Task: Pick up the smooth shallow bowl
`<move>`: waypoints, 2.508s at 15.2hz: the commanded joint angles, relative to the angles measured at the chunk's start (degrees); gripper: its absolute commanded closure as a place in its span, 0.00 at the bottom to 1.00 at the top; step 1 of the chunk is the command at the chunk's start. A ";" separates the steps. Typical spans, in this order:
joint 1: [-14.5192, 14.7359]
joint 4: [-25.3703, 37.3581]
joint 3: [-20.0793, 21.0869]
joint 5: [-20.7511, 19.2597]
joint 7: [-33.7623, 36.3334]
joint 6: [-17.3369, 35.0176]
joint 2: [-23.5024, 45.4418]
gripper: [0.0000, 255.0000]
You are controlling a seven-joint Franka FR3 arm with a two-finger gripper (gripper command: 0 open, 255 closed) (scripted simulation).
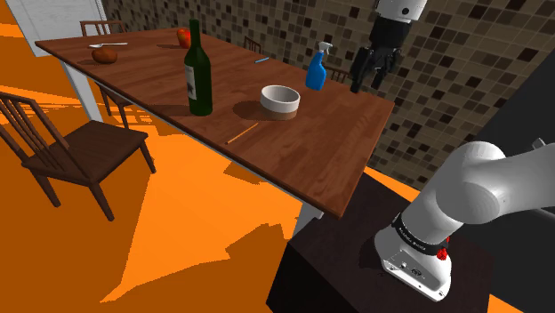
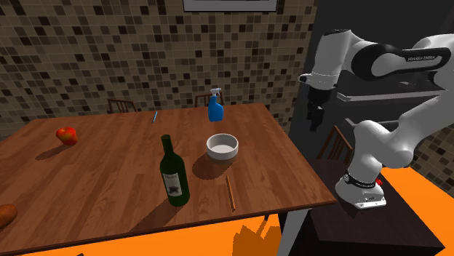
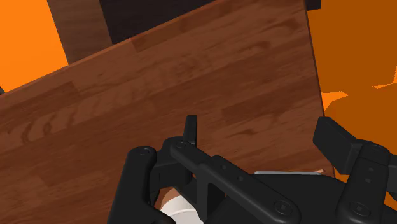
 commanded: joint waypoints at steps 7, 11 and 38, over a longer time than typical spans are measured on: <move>-0.03 3.81 -0.71 -0.23 -0.57 9.01 13.14 0.00; 0.00 7.91 -1.18 -0.18 -0.97 13.76 22.21 0.00; -1.55 55.30 -2.20 2.65 -3.40 20.43 77.59 0.00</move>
